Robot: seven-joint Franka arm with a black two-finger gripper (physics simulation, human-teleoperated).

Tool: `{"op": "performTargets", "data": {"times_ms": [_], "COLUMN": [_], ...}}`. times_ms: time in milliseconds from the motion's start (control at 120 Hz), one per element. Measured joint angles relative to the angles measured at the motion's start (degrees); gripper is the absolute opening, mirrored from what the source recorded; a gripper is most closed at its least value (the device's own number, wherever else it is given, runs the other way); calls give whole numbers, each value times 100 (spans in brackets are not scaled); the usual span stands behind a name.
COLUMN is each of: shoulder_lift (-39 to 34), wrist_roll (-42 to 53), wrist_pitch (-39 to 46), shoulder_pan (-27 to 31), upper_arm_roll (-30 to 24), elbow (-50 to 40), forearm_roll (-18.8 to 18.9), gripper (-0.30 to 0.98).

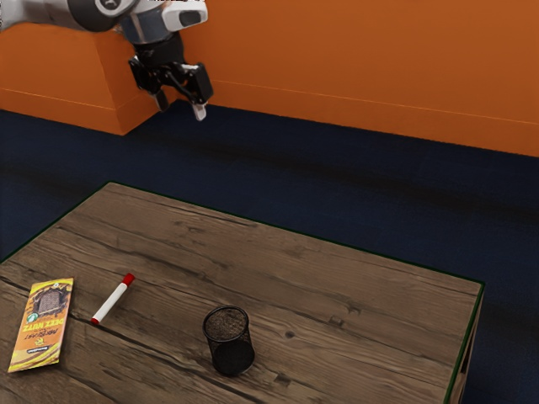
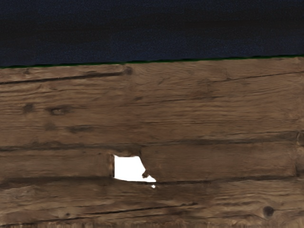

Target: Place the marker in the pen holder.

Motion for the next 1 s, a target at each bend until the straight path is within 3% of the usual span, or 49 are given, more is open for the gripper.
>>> {"op": "performTargets", "data": {"times_ms": [125,250,450,642,808,1000], "shoulder_lift": [-32,-29,-12,236,661,1121], "wrist_roll": [-68,-122,-197,-226,-171,31], "wrist_pitch": [-408,-434,406,1303,1972,2519], "shoulder_pan": [-404,-387,492,1695,1548,1810], "upper_arm_roll": [128,171,229,243,255,358], "elbow": [-200,-1243,-2938,-3629,-3837,-3833], "forearm_roll": [99,131,66,21,-40,-216], "gripper": [65,67,68,68,68,68]}}
